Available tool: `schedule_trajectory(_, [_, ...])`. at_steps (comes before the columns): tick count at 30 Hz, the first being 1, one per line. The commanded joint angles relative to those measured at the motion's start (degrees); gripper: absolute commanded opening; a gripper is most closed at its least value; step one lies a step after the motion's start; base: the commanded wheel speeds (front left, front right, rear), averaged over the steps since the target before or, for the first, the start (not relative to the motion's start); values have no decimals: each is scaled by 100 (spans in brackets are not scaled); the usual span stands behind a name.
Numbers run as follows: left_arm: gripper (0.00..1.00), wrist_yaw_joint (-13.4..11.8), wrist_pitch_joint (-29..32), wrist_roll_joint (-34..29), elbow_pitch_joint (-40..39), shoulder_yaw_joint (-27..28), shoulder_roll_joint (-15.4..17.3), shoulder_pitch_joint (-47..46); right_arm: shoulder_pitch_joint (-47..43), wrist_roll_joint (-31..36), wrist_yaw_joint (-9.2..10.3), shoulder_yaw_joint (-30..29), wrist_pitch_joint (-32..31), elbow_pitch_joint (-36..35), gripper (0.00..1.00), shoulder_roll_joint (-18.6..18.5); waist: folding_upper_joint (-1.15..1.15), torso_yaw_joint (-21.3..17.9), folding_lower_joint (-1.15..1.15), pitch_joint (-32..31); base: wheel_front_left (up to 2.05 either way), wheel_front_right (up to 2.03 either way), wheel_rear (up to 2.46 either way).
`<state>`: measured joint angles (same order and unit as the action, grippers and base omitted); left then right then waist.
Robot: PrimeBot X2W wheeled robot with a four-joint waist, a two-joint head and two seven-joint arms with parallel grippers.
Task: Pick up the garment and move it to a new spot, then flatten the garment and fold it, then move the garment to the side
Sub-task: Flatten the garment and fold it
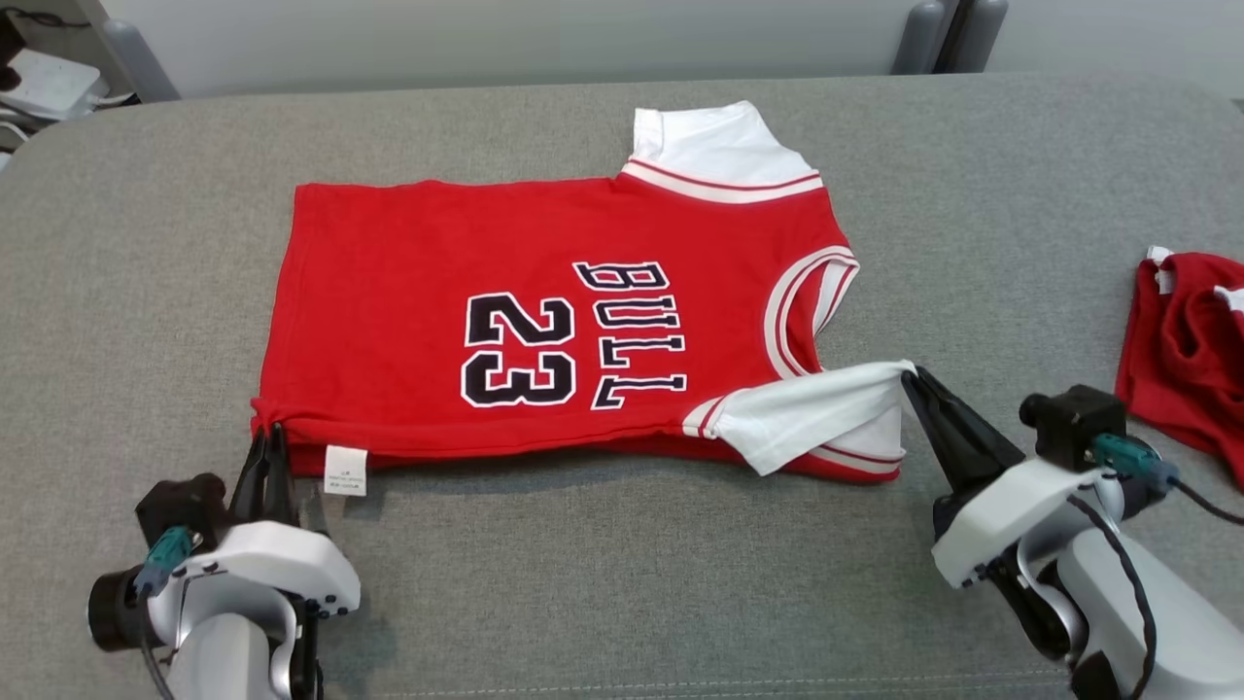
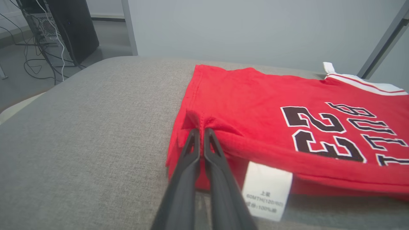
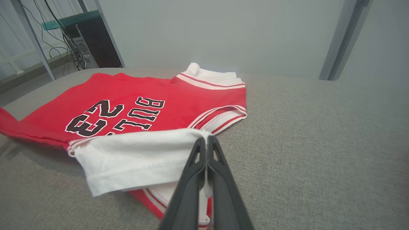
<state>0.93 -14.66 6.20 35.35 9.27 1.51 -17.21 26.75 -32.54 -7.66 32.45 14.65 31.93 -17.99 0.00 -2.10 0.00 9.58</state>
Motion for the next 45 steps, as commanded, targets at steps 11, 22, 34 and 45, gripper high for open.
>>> schedule_trajectory(11, [0,-152,-34,-224,516,-37,169,-1124,1059,58,17,216,35,698,0,135,0,144,0,624,0,0,0])
schedule_trajectory(22, [1,-230,-34,-316,972,-129,250,-1777,1731,121,17,160,35,1283,0,296,0,209,0,997,0,0,0])
schedule_trajectory(34, [100,-361,-34,-258,187,-76,204,-1614,1644,427,17,-907,35,1011,100,452,0,236,0,1098,0,0,0])
schedule_trajectory(45, [100,-329,-34,-6,-304,-26,141,-589,-257,245,17,-770,35,-148,100,522,0,59,0,721,0,0,0])
